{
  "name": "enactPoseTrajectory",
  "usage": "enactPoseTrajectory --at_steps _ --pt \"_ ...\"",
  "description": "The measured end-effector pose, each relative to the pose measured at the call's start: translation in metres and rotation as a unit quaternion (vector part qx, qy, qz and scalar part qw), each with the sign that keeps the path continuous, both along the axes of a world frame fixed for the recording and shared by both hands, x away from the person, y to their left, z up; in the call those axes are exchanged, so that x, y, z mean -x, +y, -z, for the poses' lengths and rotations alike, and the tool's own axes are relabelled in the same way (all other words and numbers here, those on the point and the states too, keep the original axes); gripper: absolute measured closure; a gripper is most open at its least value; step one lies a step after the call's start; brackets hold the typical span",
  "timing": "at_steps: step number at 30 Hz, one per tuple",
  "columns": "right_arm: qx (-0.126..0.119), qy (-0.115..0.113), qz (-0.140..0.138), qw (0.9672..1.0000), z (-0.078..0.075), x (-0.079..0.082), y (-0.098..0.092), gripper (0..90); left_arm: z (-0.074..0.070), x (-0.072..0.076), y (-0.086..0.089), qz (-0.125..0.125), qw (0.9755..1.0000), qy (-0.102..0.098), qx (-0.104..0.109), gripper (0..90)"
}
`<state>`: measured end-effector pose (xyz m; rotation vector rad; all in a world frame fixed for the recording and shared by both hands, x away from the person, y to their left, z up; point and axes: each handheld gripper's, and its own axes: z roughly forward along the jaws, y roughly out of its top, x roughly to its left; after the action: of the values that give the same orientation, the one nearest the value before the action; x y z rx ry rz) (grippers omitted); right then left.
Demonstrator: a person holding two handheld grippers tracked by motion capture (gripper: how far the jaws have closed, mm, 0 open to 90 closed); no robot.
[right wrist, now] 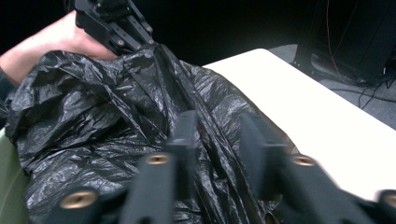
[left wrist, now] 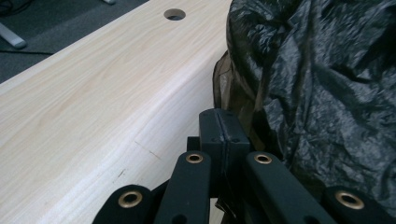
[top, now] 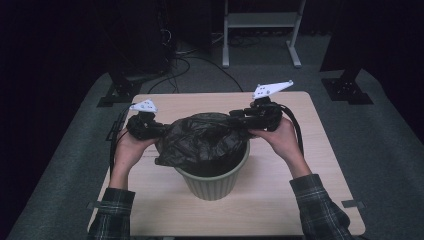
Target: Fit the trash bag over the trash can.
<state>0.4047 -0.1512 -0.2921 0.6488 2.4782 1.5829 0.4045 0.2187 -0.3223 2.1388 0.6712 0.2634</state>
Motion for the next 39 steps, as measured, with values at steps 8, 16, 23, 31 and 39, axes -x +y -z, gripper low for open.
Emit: enactPoseTrajectory --at_steps 8,16,23,31,39 --pt "-0.008 0.000 -0.023 0.9997 -0.003 0.011 -0.004 89.9 -0.006 0.002 0.000 0.001 1.0000 -0.004 0.000 89.8" --pt "-0.029 -0.011 -0.054 0.9980 -0.010 0.042 -0.015 89.9 -0.010 0.004 0.003 -0.001 1.0000 -0.003 0.009 89.8" --pt "-0.036 -0.019 -0.081 0.9958 -0.006 0.076 -0.023 90.0 -0.015 0.009 0.009 -0.003 0.9998 -0.007 0.020 89.8" --pt "-0.030 -0.011 -0.110 0.9934 0.015 0.106 -0.025 90.0 -0.015 0.011 0.011 -0.006 0.9999 -0.005 0.016 89.8" --pt "-0.018 0.008 -0.127 0.9917 0.039 0.126 -0.028 89.9 -0.010 0.012 0.017 -0.011 0.9998 0.000 0.017 89.8"
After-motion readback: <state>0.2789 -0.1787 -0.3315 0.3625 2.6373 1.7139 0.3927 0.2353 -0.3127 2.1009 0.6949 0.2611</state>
